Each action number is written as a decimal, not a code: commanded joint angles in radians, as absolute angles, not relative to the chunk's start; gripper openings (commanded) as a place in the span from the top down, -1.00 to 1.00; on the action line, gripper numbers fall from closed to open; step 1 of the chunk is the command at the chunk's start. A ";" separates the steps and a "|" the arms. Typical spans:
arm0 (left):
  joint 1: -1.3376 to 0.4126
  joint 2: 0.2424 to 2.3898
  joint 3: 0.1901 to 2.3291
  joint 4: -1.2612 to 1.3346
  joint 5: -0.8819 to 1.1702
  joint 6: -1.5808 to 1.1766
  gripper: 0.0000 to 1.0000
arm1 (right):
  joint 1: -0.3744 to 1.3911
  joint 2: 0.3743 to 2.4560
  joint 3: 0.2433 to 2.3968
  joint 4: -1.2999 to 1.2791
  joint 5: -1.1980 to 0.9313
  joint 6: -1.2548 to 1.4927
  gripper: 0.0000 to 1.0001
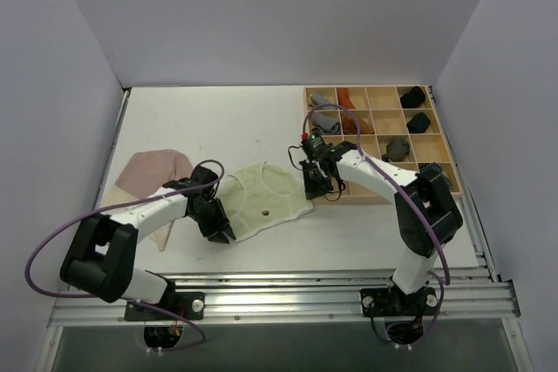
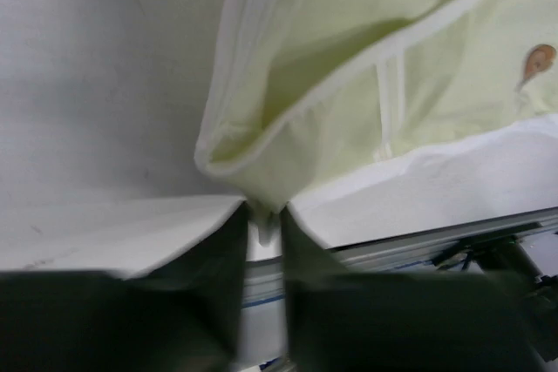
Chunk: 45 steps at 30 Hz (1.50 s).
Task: Roll the underwear
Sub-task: Fold the underwear
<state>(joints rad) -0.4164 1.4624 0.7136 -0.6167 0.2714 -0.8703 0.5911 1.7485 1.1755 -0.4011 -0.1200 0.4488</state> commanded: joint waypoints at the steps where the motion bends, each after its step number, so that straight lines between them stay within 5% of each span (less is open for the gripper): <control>1: -0.429 1.353 0.735 -0.701 0.298 -0.888 0.22 | 0.586 1.709 1.198 -0.436 -0.107 0.448 1.00; 3: -0.428 1.322 0.764 -0.794 0.307 -0.884 -0.11 | 0.583 1.715 1.207 -0.446 -0.097 0.439 1.00; 5: -0.419 1.293 0.799 -0.885 0.243 -0.864 -0.24 | 0.580 1.720 1.218 -0.451 -0.095 0.434 1.00; 10: -0.270 1.383 0.926 -0.927 0.178 -0.726 -0.27 | 0.575 1.710 1.223 -0.460 -0.097 0.410 1.00; 16: -0.204 1.609 1.035 -0.818 0.176 -0.617 0.17 | 0.569 1.704 1.235 -0.476 -0.092 0.393 1.00; 22: -0.204 1.726 1.069 -0.731 0.224 -0.584 0.12 | 0.558 1.695 1.246 -0.488 -0.089 0.384 1.00; 26: -0.199 1.770 1.083 -0.725 0.154 -0.581 0.57 | 0.555 1.694 1.262 -0.509 -0.083 0.371 1.00; 30: -0.192 1.828 1.135 -0.808 0.025 -0.586 0.73 | 0.555 1.689 1.264 -0.517 -0.080 0.361 1.00; 38: -0.186 1.714 1.127 -0.845 0.057 -0.603 0.27 | 0.569 1.687 1.282 -0.503 -0.133 0.376 1.00; 45: -0.137 1.684 1.209 -0.908 0.086 -0.589 0.15 | 0.684 1.750 1.409 -0.522 -0.123 0.388 1.00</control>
